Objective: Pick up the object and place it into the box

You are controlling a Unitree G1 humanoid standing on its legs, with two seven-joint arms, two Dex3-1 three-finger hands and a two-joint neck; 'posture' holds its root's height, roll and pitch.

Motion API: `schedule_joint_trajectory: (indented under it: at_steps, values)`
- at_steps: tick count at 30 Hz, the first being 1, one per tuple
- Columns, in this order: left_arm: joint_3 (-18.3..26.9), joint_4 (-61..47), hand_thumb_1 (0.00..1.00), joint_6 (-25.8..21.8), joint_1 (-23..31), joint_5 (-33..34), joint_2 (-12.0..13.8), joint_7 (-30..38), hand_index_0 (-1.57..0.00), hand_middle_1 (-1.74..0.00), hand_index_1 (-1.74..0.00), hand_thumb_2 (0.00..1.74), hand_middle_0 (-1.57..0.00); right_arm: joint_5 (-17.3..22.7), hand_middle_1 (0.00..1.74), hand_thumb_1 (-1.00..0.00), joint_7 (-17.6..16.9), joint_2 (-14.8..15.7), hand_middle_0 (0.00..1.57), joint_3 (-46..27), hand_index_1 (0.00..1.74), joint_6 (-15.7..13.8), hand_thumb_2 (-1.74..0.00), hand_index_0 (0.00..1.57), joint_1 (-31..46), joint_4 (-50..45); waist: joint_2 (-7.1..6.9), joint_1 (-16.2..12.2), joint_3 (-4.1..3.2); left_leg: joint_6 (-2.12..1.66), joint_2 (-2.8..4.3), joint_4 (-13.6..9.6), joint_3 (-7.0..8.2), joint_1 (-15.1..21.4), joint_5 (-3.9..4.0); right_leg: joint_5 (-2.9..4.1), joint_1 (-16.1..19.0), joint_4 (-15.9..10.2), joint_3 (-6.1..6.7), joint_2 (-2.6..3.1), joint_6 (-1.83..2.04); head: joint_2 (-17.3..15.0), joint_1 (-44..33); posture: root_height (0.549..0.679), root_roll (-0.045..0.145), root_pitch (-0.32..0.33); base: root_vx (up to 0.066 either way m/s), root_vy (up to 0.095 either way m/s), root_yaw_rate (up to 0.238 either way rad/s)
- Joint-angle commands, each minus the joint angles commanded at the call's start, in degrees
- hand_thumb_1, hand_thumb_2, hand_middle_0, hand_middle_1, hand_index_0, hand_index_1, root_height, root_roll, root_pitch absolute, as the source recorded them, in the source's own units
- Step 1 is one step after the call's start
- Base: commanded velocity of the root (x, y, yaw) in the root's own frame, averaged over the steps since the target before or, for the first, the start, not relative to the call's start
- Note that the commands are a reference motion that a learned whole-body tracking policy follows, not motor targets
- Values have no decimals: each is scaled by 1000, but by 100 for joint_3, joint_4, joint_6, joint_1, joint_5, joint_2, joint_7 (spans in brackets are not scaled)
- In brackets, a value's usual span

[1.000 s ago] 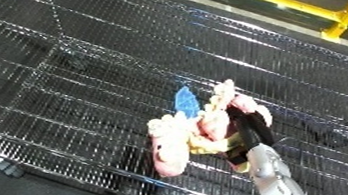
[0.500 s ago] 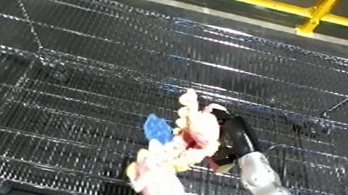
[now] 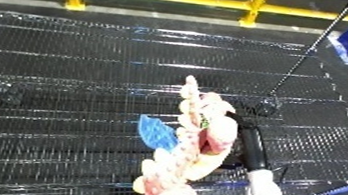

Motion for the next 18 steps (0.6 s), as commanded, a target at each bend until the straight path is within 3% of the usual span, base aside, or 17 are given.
schedule_joint_trajectory:
  at_steps: [8,12,18]
  values:
    - [103,-21,1000,66,-13,82,-14,21,-1570,-1740,-1740,1740,-1570,2,1740,-1000,-201,463,1570,-1000,1740,-208,-1740,1570,1130,-532,-119,-325,-110,19,102,142,60,181,-128,-42,99,84,88,69,-20,-233,767,621,34,-269,21,-13,-83]
    - [178,11,1000,73,19,90,-29,52,-1570,-1740,-1740,1740,-1570,102,1740,-1000,-273,593,1570,-1428,1740,-313,-1740,1570,1495,-598,-133,-496,-162,33,126,226,119,222,-192,-28,96,97,148,75,-34,-309,1068,621,38,-273,10,0,-123]
    - [223,-45,1000,36,49,49,-28,65,-1570,-1740,-1740,1740,-1570,314,1740,-1000,-478,684,1570,-2089,1740,-505,-1740,1570,1886,-493,-138,-788,-216,17,150,293,220,247,-235,10,55,97,236,96,-45,-497,1373,621,46,-275,0,-4,-114]
